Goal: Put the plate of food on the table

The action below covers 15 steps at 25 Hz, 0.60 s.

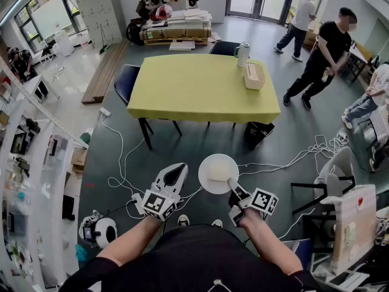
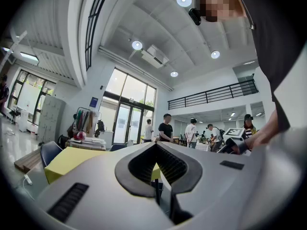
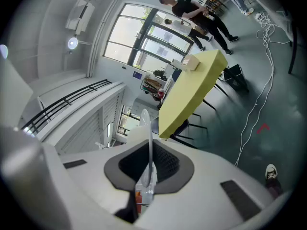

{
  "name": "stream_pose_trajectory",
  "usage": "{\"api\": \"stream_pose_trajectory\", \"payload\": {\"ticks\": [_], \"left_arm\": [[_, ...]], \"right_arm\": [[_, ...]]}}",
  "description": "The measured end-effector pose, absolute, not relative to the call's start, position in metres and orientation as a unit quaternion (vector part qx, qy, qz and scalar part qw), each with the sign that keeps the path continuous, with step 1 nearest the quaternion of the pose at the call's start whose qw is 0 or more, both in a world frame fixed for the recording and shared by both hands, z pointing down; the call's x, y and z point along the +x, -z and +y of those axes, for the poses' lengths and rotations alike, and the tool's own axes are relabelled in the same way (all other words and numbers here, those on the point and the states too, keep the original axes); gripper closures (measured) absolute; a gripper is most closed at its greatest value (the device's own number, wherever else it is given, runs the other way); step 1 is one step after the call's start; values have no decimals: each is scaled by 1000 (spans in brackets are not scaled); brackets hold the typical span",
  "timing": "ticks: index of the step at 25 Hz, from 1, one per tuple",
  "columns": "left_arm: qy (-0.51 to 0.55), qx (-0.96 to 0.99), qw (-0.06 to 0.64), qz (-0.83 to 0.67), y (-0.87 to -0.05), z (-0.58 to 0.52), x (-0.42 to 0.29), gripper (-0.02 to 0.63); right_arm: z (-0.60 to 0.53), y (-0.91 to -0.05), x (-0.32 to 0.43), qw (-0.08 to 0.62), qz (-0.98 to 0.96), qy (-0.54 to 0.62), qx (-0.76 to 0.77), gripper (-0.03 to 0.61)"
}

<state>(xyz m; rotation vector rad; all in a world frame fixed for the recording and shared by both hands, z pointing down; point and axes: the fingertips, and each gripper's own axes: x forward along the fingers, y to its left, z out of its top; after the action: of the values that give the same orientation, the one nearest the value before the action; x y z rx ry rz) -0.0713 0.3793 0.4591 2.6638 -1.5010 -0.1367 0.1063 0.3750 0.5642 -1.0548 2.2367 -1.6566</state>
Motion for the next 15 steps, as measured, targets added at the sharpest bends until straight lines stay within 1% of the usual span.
{"api": "stream_pose_trajectory", "payload": {"ticks": [6,15], "left_arm": [[37,868,33,-494,-461,379,-78,606],[40,867,41,-495,-467,383,-99,606]], "right_arm": [[374,-564,95,93,743,565,-346,552],[372,-559,75,111,736,570,-349,552]]}}
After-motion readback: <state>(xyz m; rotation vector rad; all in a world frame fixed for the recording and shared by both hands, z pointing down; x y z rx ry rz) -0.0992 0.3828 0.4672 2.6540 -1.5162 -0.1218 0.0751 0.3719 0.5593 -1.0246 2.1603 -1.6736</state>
